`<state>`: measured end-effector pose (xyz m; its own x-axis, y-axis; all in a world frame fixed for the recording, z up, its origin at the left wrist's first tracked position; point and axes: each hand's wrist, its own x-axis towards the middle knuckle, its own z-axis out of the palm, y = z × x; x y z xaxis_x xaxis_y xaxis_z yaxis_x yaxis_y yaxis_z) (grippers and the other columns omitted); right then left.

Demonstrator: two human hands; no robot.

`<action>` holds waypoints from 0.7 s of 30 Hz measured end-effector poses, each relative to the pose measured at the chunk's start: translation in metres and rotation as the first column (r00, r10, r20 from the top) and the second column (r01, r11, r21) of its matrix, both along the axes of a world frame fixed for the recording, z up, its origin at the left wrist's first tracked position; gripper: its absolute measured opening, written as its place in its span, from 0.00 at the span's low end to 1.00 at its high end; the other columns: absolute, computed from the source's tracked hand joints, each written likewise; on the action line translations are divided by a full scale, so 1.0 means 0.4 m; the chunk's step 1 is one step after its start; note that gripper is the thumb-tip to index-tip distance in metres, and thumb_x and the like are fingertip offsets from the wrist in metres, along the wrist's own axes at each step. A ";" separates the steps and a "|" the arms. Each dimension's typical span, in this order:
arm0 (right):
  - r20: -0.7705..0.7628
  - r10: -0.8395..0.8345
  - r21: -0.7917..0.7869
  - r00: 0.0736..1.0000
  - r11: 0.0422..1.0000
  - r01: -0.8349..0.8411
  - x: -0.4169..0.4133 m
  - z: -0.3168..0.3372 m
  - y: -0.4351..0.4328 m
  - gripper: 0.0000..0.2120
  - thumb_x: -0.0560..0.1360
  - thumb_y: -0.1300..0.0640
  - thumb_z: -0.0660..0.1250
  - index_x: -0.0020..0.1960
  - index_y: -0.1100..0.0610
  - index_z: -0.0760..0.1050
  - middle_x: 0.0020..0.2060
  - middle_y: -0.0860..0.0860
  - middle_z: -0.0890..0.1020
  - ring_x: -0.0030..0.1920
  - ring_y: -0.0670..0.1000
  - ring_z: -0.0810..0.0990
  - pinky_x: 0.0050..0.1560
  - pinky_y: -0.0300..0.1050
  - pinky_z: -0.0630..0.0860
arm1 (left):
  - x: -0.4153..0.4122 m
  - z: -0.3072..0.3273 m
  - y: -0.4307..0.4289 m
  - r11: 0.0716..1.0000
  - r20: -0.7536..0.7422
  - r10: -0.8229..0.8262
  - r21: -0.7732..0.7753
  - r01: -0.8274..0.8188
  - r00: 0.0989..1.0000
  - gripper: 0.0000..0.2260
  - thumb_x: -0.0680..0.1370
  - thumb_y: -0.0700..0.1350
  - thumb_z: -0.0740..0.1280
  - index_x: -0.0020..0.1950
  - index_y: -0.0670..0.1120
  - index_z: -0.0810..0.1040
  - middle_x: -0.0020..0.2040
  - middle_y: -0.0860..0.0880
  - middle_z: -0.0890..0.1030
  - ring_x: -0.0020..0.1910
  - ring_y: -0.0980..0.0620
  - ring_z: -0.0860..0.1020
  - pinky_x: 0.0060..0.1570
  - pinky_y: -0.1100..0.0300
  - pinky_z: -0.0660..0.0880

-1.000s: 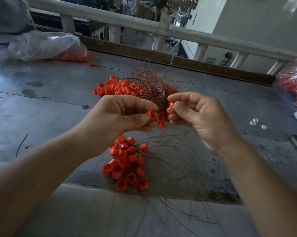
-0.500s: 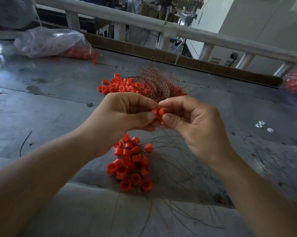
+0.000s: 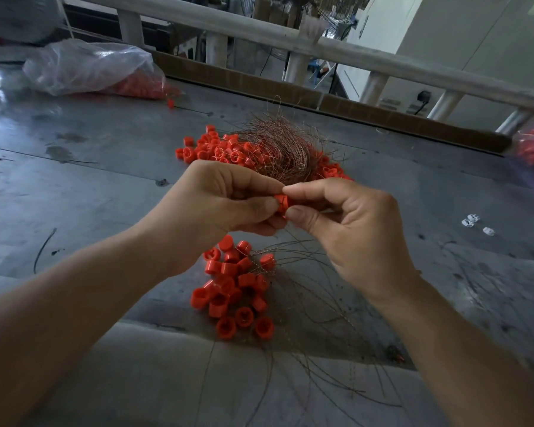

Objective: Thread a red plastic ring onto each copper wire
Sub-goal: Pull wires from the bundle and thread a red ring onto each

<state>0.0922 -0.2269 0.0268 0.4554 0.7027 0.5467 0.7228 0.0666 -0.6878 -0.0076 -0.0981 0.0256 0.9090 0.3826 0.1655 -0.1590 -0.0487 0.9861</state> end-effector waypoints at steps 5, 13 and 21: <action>0.040 -0.020 0.013 0.999 1.000 0.019 -0.002 0.002 -0.001 0.14 0.67 0.64 0.72 0.50 0.53 0.77 0.39 0.41 0.79 0.43 0.40 0.80 0.44 0.29 0.74 | 0.000 0.000 0.002 1.000 -0.024 -0.026 -0.007 0.026 0.999 0.11 0.62 0.42 0.68 0.43 0.48 0.83 0.36 0.45 0.84 0.35 0.53 0.83 0.35 0.67 0.77; 0.089 -0.064 0.033 0.994 0.998 0.061 0.010 -0.025 0.011 0.10 0.65 0.62 0.72 0.47 0.63 0.81 0.38 0.44 0.79 0.43 0.41 0.79 0.42 0.28 0.74 | -0.004 -0.005 -0.002 0.998 -0.030 -0.031 -0.057 0.030 0.999 0.10 0.61 0.41 0.68 0.41 0.47 0.84 0.35 0.45 0.84 0.34 0.52 0.83 0.34 0.66 0.77; 0.040 0.039 0.004 0.998 0.999 -0.039 0.007 0.002 -0.006 0.12 0.65 0.58 0.72 0.48 0.55 0.78 0.38 0.42 0.79 0.41 0.40 0.80 0.41 0.30 0.74 | -0.006 -0.008 -0.001 0.993 -0.029 -0.082 -0.091 0.079 0.996 0.11 0.60 0.43 0.69 0.40 0.47 0.85 0.35 0.45 0.84 0.35 0.52 0.83 0.34 0.66 0.77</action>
